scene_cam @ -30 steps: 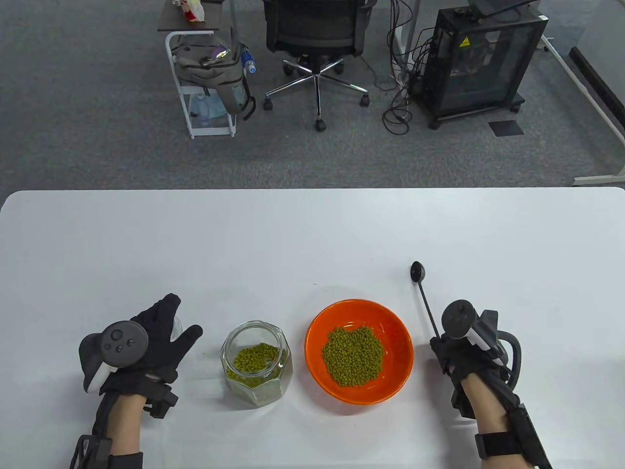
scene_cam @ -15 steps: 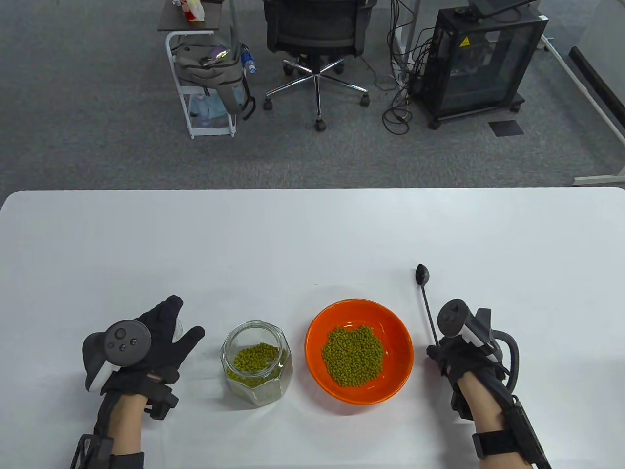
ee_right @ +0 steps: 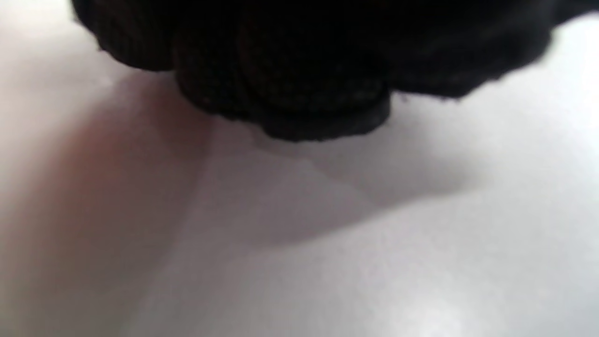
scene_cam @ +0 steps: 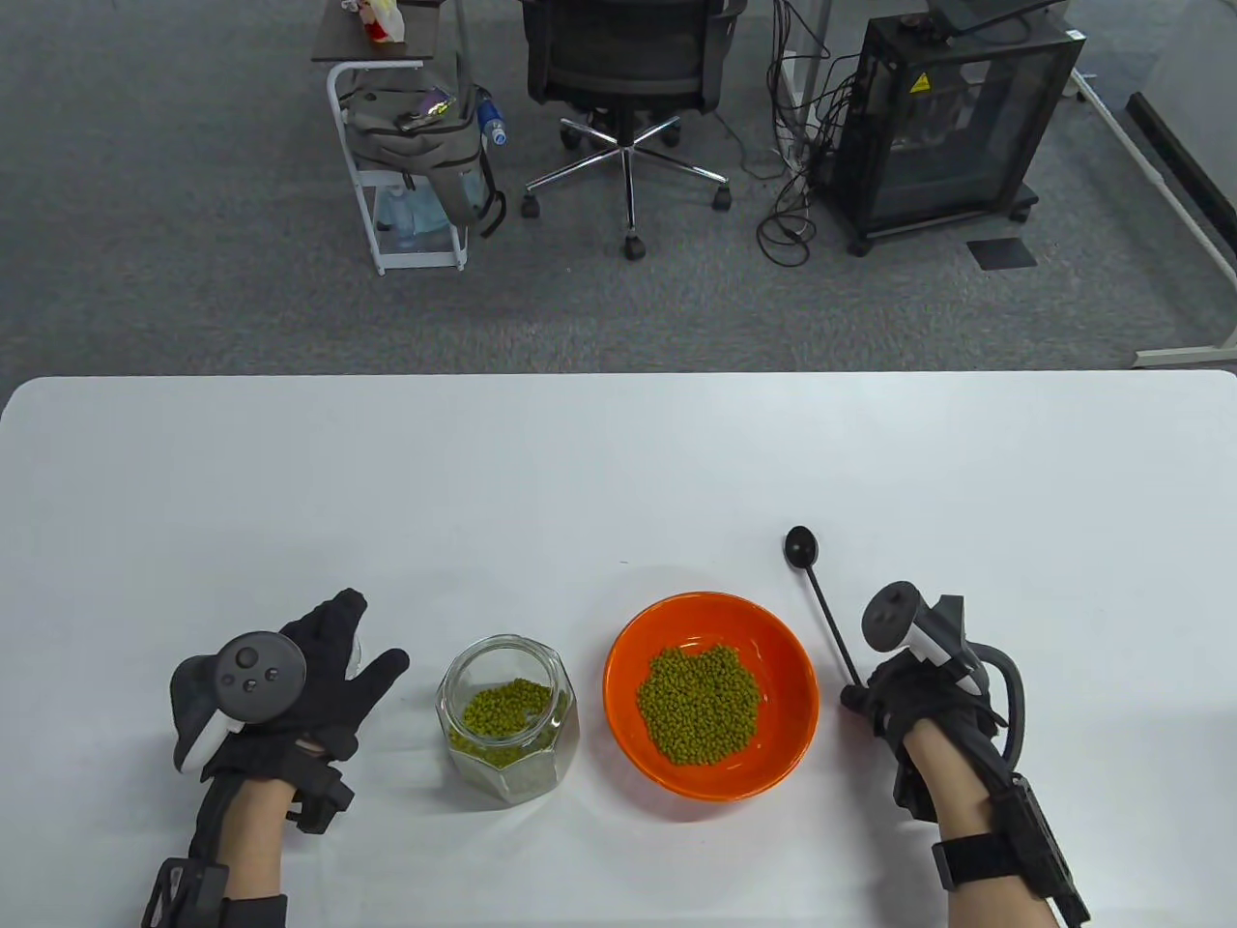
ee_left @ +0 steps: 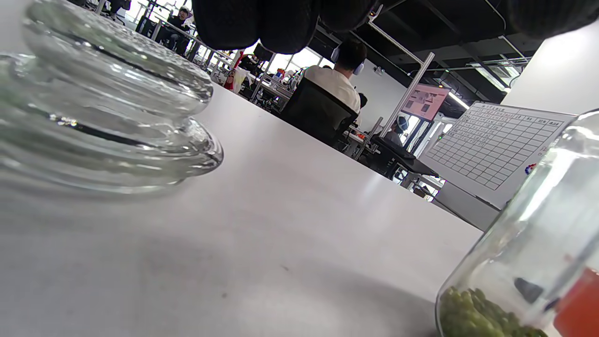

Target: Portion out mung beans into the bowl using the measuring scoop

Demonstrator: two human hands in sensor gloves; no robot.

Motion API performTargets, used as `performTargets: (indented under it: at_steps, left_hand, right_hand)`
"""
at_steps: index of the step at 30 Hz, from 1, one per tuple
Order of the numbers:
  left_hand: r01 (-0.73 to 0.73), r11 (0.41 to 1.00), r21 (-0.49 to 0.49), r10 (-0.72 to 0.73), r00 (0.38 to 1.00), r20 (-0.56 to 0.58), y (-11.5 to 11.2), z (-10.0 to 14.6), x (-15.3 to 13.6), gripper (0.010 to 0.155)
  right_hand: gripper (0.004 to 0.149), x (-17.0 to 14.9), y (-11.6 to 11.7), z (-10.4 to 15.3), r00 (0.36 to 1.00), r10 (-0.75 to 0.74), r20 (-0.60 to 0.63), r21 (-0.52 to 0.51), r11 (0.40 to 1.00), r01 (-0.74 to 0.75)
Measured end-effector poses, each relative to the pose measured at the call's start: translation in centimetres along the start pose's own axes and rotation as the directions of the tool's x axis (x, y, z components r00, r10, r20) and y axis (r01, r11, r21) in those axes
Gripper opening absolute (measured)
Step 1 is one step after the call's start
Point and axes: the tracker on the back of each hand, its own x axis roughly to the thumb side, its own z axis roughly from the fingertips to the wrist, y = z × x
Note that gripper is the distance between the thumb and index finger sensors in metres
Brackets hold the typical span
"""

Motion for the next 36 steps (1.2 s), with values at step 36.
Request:
performTargets:
  at_steps: [36]
  left_hand:
    - [0.000,1.000,-0.010,0.000,1.000,-0.001,0.1,0.0,0.0,0.095]
  right_hand:
    - [0.048,-1.6,0.4,-0.6,0.992,-0.123,-0.024,0.034,0.992,0.124]
